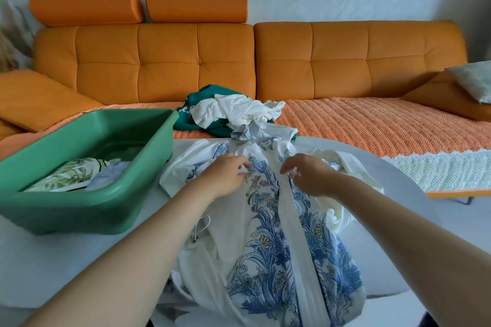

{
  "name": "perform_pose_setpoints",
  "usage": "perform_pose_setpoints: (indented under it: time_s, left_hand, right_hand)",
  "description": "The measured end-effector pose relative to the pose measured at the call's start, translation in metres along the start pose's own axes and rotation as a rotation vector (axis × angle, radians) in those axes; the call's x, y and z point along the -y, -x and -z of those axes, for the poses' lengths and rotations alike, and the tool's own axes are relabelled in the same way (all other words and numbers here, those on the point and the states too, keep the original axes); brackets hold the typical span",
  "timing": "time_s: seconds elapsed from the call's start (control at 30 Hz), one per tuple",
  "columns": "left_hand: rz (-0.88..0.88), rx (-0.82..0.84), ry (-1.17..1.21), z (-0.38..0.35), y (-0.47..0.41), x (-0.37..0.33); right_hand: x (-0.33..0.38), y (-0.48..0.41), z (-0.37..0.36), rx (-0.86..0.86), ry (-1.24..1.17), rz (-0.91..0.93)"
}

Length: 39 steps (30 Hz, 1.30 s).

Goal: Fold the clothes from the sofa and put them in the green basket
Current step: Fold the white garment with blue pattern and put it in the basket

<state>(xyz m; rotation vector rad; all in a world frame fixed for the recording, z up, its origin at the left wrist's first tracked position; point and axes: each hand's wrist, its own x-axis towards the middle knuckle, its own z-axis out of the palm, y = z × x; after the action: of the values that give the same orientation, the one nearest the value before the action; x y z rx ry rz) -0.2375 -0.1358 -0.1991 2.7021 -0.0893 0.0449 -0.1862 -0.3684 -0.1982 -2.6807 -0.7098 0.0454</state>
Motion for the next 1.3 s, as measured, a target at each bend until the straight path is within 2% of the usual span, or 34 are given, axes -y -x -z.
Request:
perform_pose_setpoints:
  time_s: [0.1,0.17,0.27,0.33,0.37,0.43,0.5,0.6,0.7,0.83,1.03,1.1,1.2,1.3]
  left_hand:
    - [0.083,0.179,-0.165,-0.015,-0.009,0.015]
    - [0.236,0.306,-0.255,-0.02,-0.01,0.027]
    - [0.51,0.347,-0.328,-0.012,-0.007,0.045]
    - [0.633,0.339,-0.387,-0.004,-0.004,0.049]
    - [0.646,0.355,-0.433,0.001,-0.005,0.049]
    - [0.602,0.364,-0.542,0.009,-0.011,0.044]
    - [0.546,0.244,-0.582,0.014,-0.021,0.035]
    - [0.413,0.028,-0.441,0.013,-0.045,0.026]
    - [0.315,-0.05,-0.279,0.003,-0.071,0.02]
    - [0.286,-0.13,-0.257,-0.003,-0.105,0.026]
    - [0.379,0.002,-0.297,-0.003,-0.149,0.056]
    - [0.394,0.013,-0.344,0.0,-0.159,0.062]
    - [0.341,-0.147,-0.357,0.005,-0.175,0.067]
    - [0.344,-0.383,-0.165,0.004,-0.19,0.07]
  right_hand:
    - [-0.01,-0.012,-0.016,0.147,0.069,-0.002]
    - [-0.016,-0.023,-0.024,0.235,0.054,-0.015]
    - [-0.03,-0.035,-0.03,0.368,0.141,-0.039]
    - [-0.037,-0.04,-0.03,0.419,0.185,-0.08]
    - [-0.038,-0.043,-0.028,0.403,0.198,-0.1]
    - [-0.037,-0.051,-0.025,0.257,0.208,-0.108]
    - [-0.033,-0.059,-0.021,0.061,0.111,-0.129]
    - [-0.034,-0.072,-0.02,-0.054,-0.024,-0.159]
    - [-0.041,-0.09,-0.022,-0.142,-0.046,-0.202]
    - [-0.053,-0.123,-0.028,-0.156,-0.04,-0.211]
    - [-0.064,-0.17,-0.029,-0.03,-0.01,-0.201]
    - [-0.068,-0.183,-0.026,-0.045,0.027,-0.222]
    - [-0.07,-0.199,-0.024,-0.267,0.152,-0.269]
    - [-0.066,-0.209,-0.028,-0.471,0.059,-0.285]
